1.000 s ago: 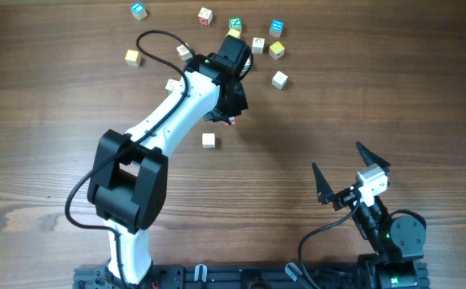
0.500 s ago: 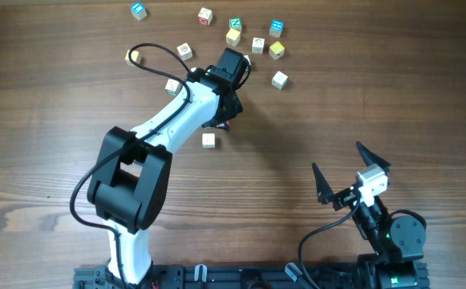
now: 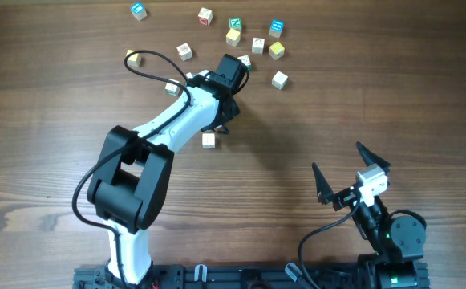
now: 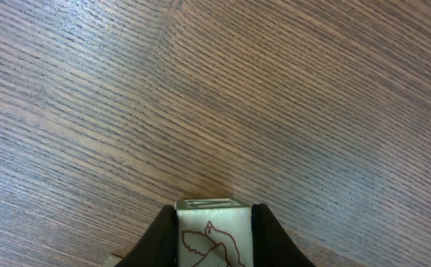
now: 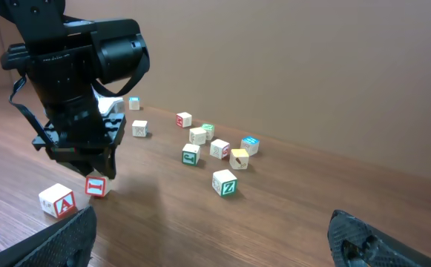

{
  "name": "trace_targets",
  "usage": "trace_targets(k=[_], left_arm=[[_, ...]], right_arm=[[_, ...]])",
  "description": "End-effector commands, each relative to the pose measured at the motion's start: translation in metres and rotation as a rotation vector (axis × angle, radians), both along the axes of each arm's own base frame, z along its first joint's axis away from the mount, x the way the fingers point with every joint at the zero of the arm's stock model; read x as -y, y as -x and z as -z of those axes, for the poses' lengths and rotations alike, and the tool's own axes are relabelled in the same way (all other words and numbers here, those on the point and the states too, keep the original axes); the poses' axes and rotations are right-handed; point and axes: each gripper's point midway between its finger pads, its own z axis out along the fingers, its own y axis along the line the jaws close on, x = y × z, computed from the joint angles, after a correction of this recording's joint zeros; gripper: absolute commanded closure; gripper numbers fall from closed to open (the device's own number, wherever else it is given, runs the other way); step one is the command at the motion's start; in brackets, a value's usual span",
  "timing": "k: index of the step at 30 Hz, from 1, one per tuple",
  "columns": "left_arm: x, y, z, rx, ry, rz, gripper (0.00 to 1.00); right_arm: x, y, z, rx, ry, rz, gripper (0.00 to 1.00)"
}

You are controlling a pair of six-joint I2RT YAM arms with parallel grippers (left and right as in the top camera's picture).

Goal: Form a circle

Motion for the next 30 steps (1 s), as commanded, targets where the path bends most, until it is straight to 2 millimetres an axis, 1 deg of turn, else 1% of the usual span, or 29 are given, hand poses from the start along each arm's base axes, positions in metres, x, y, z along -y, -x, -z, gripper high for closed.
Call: trace_targets(k=[1, 2, 4, 5, 11, 14, 15, 16, 18, 19, 20, 22, 23, 24, 26, 27, 29, 30], left_arm=[[-0.007, 0.001, 0.007, -0.003, -0.027, -0.029, 0.66], [-0.007, 0.001, 0.007, -0.003, -0.027, -0.029, 0.59], [-0.007, 0.001, 0.007, -0.003, -0.027, -0.029, 0.50], [-0.007, 0.001, 0.007, -0.003, -0.027, -0.029, 0.48], [-0.007, 0.001, 0.007, -0.003, -0.027, -0.028, 0.43], [-0.008, 0.000, 0.006, -0.001, -0.029, -0.023, 0.43], [-0.010, -0.003, 0.001, 0.014, -0.034, -0.029, 0.43], [-0.014, -0.010, -0.007, 0.038, -0.047, -0.013, 0.43], [-0.019, -0.016, -0.024, 0.065, -0.043, -0.010, 0.42], [-0.019, -0.016, -0.032, 0.071, -0.027, -0.013, 0.41], [-0.018, -0.013, -0.044, 0.070, 0.005, -0.010, 0.41], [-0.018, -0.003, -0.055, 0.049, 0.027, -0.003, 0.46], [-0.018, 0.003, -0.059, 0.033, 0.033, 0.001, 0.52], [-0.020, 0.012, -0.061, 0.003, 0.036, 0.005, 0.68], [-0.024, 0.027, -0.061, -0.052, 0.025, 0.012, 0.86], [-0.026, 0.035, -0.060, -0.086, 0.014, 0.039, 0.91], [-0.026, 0.046, -0.057, -0.138, 0.010, 0.086, 0.93], [-0.024, 0.053, -0.055, -0.171, 0.019, 0.107, 0.88]], right_arm=[[-0.002, 0.001, -0.002, 0.010, 0.004, -0.011, 0.00], [-0.002, 0.001, -0.002, 0.011, 0.004, -0.011, 0.00], [-0.002, 0.001, -0.002, 0.010, 0.004, -0.011, 0.00], [-0.002, 0.001, -0.002, 0.010, 0.004, -0.011, 0.00], [-0.002, 0.001, -0.002, 0.010, 0.004, -0.011, 0.00], [-0.002, 0.001, -0.002, 0.010, 0.004, -0.011, 0.00], [-0.002, 0.001, -0.002, 0.010, 0.004, -0.011, 0.00], [-0.002, 0.001, -0.002, 0.010, 0.004, -0.011, 0.00], [-0.002, 0.001, -0.002, 0.010, 0.004, -0.011, 0.00], [-0.002, 0.001, -0.002, 0.010, 0.004, -0.011, 0.00], [-0.002, 0.001, -0.002, 0.010, 0.004, -0.011, 0.00], [-0.002, 0.001, -0.002, 0.010, 0.004, -0.011, 0.00], [-0.002, 0.001, -0.002, 0.010, 0.004, -0.011, 0.00], [-0.002, 0.001, -0.002, 0.011, 0.004, -0.011, 0.00], [-0.002, 0.001, -0.002, 0.010, 0.004, -0.011, 0.00], [-0.002, 0.001, -0.002, 0.010, 0.004, -0.011, 0.00], [-0.002, 0.001, -0.002, 0.010, 0.004, -0.011, 0.00], [-0.002, 0.001, -0.002, 0.010, 0.004, -0.011, 0.00]])
